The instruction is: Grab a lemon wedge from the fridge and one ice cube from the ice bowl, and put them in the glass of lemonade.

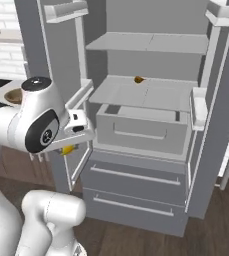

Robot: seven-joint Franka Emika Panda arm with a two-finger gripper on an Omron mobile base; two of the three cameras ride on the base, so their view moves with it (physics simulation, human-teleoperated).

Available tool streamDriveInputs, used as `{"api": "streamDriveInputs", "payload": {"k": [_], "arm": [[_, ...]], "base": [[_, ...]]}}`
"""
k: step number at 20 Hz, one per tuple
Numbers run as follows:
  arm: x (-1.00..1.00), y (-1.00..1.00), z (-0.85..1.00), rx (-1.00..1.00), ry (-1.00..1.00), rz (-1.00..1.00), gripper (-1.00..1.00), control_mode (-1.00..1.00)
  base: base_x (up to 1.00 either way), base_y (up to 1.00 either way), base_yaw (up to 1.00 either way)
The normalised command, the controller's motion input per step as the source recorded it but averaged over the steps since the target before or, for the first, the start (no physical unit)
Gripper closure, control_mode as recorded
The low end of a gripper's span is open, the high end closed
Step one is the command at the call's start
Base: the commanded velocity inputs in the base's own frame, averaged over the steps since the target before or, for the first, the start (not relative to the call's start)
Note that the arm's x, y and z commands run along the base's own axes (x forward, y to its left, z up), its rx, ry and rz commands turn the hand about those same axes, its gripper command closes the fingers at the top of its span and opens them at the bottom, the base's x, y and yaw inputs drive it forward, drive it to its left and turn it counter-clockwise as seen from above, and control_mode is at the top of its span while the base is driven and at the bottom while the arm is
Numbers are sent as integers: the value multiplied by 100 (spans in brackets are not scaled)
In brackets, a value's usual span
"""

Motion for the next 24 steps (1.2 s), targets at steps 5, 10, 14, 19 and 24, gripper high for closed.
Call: {"api": "streamDriveInputs", "payload": {"k": [5,10,14,19,24], "arm": [[0,0,0,0,0,0,100,100],[0,0,0,0,0,0,100,100],[0,0,0,0,0,0,100,100],[0,0,0,0,0,0,100,100],[0,0,0,0,0,0,100,100]], "base": [[-3,100,10],[2,100,21],[0,100,48],[2,100,59],[62,100,38]]}}
